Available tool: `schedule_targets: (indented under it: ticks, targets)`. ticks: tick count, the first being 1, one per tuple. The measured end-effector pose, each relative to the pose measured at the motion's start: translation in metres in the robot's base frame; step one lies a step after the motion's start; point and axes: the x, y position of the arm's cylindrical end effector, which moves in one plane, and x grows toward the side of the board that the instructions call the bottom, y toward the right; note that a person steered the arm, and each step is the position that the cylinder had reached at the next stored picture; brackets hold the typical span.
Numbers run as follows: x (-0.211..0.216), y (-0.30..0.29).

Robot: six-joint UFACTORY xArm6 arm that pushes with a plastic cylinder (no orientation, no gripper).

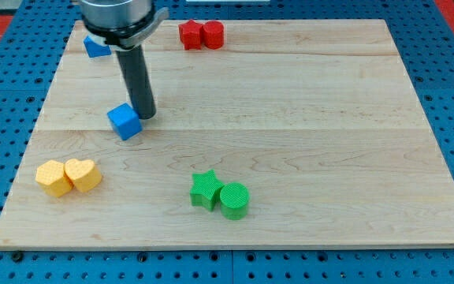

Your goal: Push the blue cube below the blue triangle

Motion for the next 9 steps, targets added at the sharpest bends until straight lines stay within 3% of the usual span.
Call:
schedule_targets:
  ticks: [1,3,4,5,6,7,8,9]
  targets:
    - [0.014,0.018]
    - [0.018,-0.046]
    - [0.056,-0.02]
    - [0.061,-0.048]
    - [0.011,-0.063]
    - [0.023,-0.052]
    - [0.103,-0.048]
    - [0.088,-0.073]
